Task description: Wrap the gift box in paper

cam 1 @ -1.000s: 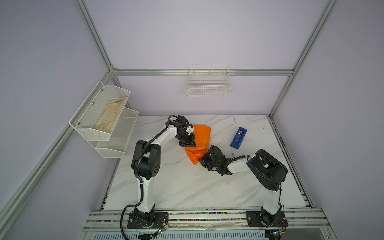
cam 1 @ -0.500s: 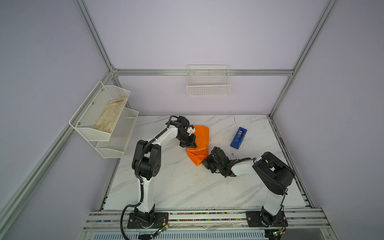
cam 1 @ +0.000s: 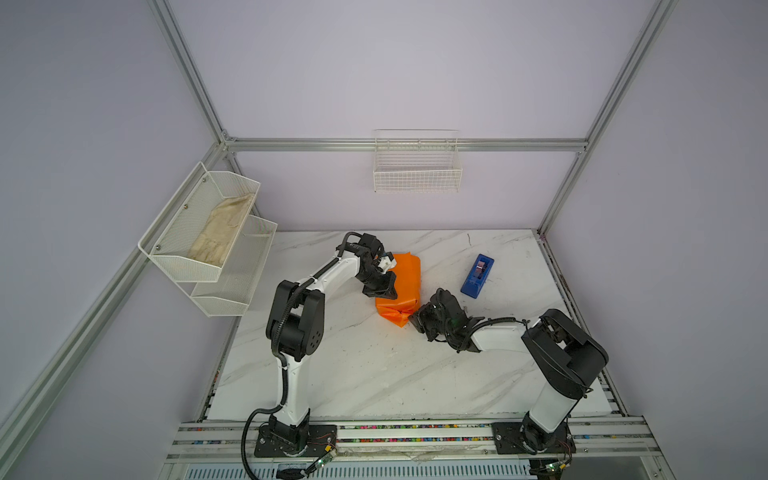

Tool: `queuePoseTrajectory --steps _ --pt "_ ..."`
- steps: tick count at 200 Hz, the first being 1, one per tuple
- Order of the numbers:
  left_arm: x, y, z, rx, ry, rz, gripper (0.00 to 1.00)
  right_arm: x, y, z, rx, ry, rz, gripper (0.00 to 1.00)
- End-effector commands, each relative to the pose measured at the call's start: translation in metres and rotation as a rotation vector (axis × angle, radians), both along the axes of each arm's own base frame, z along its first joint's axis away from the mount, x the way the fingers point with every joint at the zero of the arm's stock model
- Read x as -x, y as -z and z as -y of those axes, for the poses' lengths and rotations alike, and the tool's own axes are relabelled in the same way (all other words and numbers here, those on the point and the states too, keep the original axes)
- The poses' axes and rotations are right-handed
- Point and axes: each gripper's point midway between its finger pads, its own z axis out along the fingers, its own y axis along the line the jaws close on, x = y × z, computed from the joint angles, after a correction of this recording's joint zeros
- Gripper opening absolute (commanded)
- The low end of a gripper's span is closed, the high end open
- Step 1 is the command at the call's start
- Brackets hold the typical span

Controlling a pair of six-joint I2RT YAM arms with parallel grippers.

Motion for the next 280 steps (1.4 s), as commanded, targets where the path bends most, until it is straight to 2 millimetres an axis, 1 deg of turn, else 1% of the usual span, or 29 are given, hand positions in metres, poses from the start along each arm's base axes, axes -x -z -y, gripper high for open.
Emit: queuePoseTrajectory --steps 1,27,47,56,77,83,109,129,146,151,157,161,167,171,190,199,212,218,221,230,251,258,261,269,271,274,280 --pt "0.005 0.012 -0.007 -0.084 0.046 0.001 0.09 -0.017 -0.015 0.003 -0.063 0.088 -0.011 0.00" --pt "0.005 0.011 -0.004 -0.095 0.070 0.022 0.09 -0.020 -0.014 0.001 -0.090 0.097 -0.020 0.00" --pt "0.003 0.003 -0.002 -0.113 0.102 0.068 0.09 -0.021 -0.013 0.000 -0.101 0.102 -0.022 0.00" --pt "0.001 -0.003 -0.003 -0.131 0.115 0.101 0.11 -0.021 -0.013 0.001 -0.100 0.103 -0.022 0.00" --pt "-0.009 -0.030 -0.005 -0.166 0.140 0.222 0.20 -0.020 -0.012 0.003 -0.102 0.109 -0.027 0.00" --pt "-0.013 -0.042 -0.006 -0.175 0.149 0.269 0.22 -0.019 -0.012 0.004 -0.101 0.110 -0.027 0.00" --pt "-0.028 -0.090 -0.018 -0.237 0.171 0.461 0.36 -0.017 -0.009 0.006 -0.103 0.110 -0.034 0.00" --pt "-0.037 -0.118 -0.028 -0.288 0.167 0.586 0.39 -0.018 -0.009 0.005 -0.106 0.108 -0.032 0.00" --pt "-0.046 -0.134 -0.039 -0.310 0.104 0.668 0.40 -0.018 -0.008 0.005 -0.107 0.107 -0.033 0.00" --pt "-0.048 -0.139 -0.042 -0.305 0.083 0.692 0.44 -0.018 -0.008 0.004 -0.108 0.106 -0.034 0.00" --pt "-0.048 -0.141 -0.045 -0.297 0.065 0.713 0.52 -0.018 -0.007 0.004 -0.108 0.106 -0.036 0.00" --pt "-0.049 -0.145 -0.048 -0.287 0.052 0.734 0.61 -0.017 -0.007 0.004 -0.108 0.104 -0.037 0.00" --pt "-0.049 -0.145 -0.051 -0.279 0.038 0.755 0.71 -0.017 -0.005 0.004 -0.108 0.103 -0.039 0.00" --pt "-0.048 -0.149 -0.053 -0.269 0.027 0.774 0.78 -0.017 -0.005 0.004 -0.110 0.102 -0.040 0.00" --pt "-0.035 -0.160 -0.046 -0.166 0.099 0.869 1.00 -0.017 -0.005 0.003 -0.112 0.101 -0.041 0.00" --pt "-0.030 -0.159 -0.044 -0.158 0.143 0.913 1.00 -0.017 -0.005 0.003 -0.111 0.102 -0.044 0.00" --pt "-0.024 -0.151 -0.045 -0.173 0.195 0.946 1.00 -0.017 -0.004 0.003 -0.111 0.100 -0.045 0.00" --pt "-0.017 -0.145 -0.042 -0.167 0.257 0.959 1.00 -0.017 -0.005 0.003 -0.112 0.101 -0.044 0.00" --pt "-0.011 -0.143 -0.038 -0.152 0.319 0.976 1.00 -0.017 -0.005 0.003 -0.113 0.100 -0.044 0.00" --pt "0.005 -0.130 -0.031 -0.130 0.469 1.022 0.99 -0.017 -0.005 0.003 -0.113 0.100 -0.047 0.00" --pt "0.024 -0.107 -0.024 -0.175 0.649 1.163 1.00 -0.016 -0.003 0.003 -0.112 0.097 -0.050 0.00" --pt "0.028 -0.101 -0.022 -0.197 0.701 1.226 1.00 -0.016 -0.003 0.003 -0.112 0.098 -0.050 0.00" --pt "0.028 -0.102 -0.021 -0.208 0.714 1.259 1.00 -0.016 -0.003 0.002 -0.113 0.097 -0.051 0.00" --pt "0.029 -0.089 -0.021 -0.235 0.750 1.302 1.00 -0.015 -0.003 0.003 -0.112 0.097 -0.052 0.00" --pt "0.031 -0.096 -0.021 -0.242 0.752 1.337 1.00 -0.016 -0.003 0.002 -0.113 0.097 -0.051 0.00" --pt "0.032 -0.099 -0.021 -0.249 0.761 1.368 1.00 -0.016 -0.003 0.003 -0.113 0.097 -0.051 0.00" --pt "0.033 -0.094 -0.021 -0.263 0.777 1.398 1.00 -0.016 -0.003 0.003 -0.112 0.097 -0.052 0.00"
